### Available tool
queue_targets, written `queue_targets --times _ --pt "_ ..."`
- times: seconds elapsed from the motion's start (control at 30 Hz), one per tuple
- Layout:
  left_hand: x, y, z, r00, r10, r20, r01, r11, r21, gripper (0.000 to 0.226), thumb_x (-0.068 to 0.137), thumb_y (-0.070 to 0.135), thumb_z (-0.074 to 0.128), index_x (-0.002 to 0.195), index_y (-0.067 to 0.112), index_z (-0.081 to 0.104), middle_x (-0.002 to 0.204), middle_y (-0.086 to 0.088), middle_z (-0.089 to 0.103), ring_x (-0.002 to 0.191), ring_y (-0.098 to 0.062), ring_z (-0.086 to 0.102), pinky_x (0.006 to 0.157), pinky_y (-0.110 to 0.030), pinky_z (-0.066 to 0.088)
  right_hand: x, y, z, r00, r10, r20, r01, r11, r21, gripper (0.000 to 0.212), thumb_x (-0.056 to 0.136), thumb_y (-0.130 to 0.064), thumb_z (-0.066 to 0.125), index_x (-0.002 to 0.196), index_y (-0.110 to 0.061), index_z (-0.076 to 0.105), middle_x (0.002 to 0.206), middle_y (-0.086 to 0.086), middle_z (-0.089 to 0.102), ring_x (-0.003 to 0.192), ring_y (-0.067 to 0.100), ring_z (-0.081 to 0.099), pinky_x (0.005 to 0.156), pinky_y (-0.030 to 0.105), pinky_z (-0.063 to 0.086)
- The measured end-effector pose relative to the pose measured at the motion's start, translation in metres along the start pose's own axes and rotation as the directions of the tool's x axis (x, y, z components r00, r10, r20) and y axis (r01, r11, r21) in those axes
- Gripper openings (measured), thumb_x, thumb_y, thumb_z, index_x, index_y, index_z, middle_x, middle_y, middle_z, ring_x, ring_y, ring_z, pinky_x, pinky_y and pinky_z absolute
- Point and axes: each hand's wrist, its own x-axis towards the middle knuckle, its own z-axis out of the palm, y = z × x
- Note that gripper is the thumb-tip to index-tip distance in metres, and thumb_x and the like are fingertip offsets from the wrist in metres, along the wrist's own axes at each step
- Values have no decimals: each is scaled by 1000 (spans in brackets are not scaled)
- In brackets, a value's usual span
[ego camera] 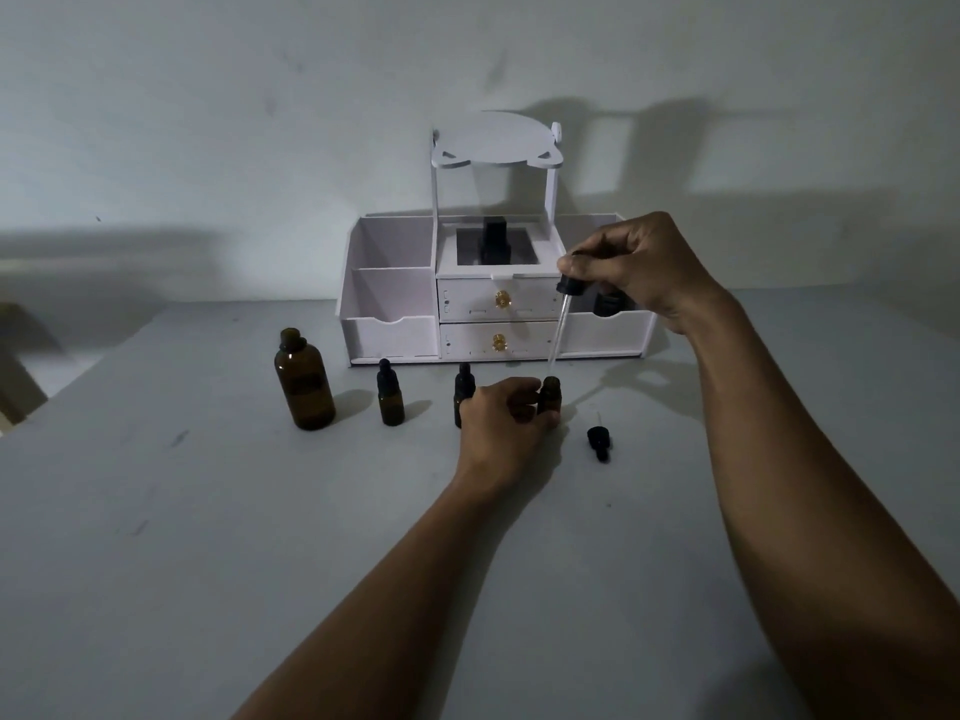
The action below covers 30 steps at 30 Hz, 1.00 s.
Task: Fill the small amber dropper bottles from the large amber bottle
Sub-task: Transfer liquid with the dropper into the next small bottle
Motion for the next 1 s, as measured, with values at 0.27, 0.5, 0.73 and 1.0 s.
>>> queue_targets --times 0.27,0.5,0.73,1.0 --pt "-28 9 -62 994 105 -38 -104 994 29 47 85 30 76 130 20 63 119 6 69 90 3 66 74 -8 53 3 -28 7 962 -134 -240 177 970 168 2 83 -22 79 83 -23 77 73 -10 76 67 7 71 63 22 55" --pt "-26 -16 -169 814 99 -573 -174 982 -77 19 84 16 78 103 20 75 80 7 73 66 -3 69 61 -19 56 8 -69 79 948 -139 -286 255 870 423 2 84 -12 78 86 -12 77 72 -4 77 73 19 75 65 28 60" --pt "-4 -72 -213 906 -85 -415 10 984 -181 67 70 41 83 131 25 62 118 0 69 105 -12 68 91 -34 56 17 -81 161 982 -95 -161 162 862 481 13 84 -13 78 93 -3 78 84 13 78 81 27 76 69 28 60" --pt "-1 -85 -212 968 -106 -228 46 966 -253 66 64 40 82 127 23 67 113 -4 75 104 -17 72 98 -47 55 22 -83 187 989 -103 -108 140 898 417 6 84 -16 79 87 -20 76 84 -2 76 79 18 75 72 29 63"
